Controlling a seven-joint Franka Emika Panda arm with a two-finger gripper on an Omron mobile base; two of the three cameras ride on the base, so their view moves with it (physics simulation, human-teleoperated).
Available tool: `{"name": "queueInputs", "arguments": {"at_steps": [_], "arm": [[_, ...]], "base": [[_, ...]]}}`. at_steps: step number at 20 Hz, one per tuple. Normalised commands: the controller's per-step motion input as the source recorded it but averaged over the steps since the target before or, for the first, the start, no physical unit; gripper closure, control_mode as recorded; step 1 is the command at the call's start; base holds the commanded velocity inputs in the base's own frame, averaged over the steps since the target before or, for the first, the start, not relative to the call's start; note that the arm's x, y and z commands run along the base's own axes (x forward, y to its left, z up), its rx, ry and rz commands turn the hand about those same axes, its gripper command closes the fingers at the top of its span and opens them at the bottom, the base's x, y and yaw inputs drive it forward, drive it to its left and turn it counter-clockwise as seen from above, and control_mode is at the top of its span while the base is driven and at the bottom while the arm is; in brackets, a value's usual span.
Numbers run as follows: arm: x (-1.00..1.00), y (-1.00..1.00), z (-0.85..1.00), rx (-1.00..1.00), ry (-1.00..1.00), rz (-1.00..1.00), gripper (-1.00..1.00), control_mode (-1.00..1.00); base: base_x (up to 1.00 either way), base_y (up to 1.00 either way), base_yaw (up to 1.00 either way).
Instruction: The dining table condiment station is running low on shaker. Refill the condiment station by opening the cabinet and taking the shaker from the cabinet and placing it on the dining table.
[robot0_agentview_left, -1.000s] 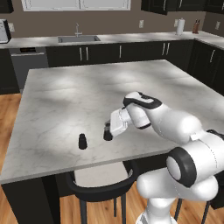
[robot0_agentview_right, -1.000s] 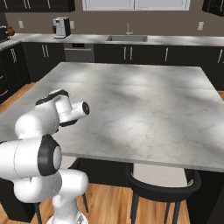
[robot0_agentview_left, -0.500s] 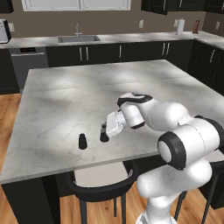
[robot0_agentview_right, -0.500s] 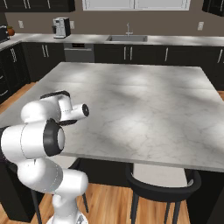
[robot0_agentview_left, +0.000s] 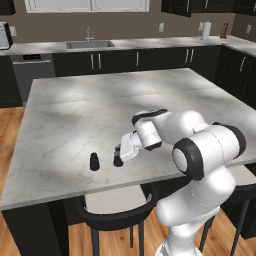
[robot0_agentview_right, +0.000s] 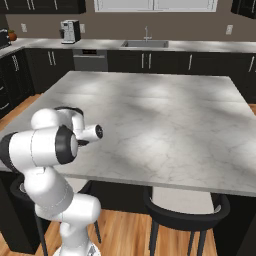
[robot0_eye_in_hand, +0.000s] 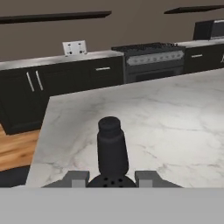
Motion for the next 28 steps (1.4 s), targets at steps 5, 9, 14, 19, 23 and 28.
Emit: {"name": "queueInputs", "arguments": {"at_steps": [5,9,14,19,23,28], "arm": [[0.16,0.1,-0.31,0.0,0.0,0.0,1.0,-1.0],[0.16,0.12,-0.32,0.0,0.0,0.0,1.0,-1.0],[0.14,0.12,-0.32,-0.01,-0.01,0.0,1.0,-1.0],[0.13,0.13,-0.31,-0.01,-0.03,0.0,1.0,-1.0],[0.01,0.02,-0.27,0.0,-0.04,0.0,1.0,-1.0],[-0.03,-0.01,-0.17,0.0,-0.05,0.0,-1.0,-1.0]], "base": [[0.0,0.0,0.0],[0.0,0.0,0.0],[0.0,0.0,0.0],[0.0,0.0,0.0],[0.0,0.0,0.0],[0.0,0.0,0.0]]}}
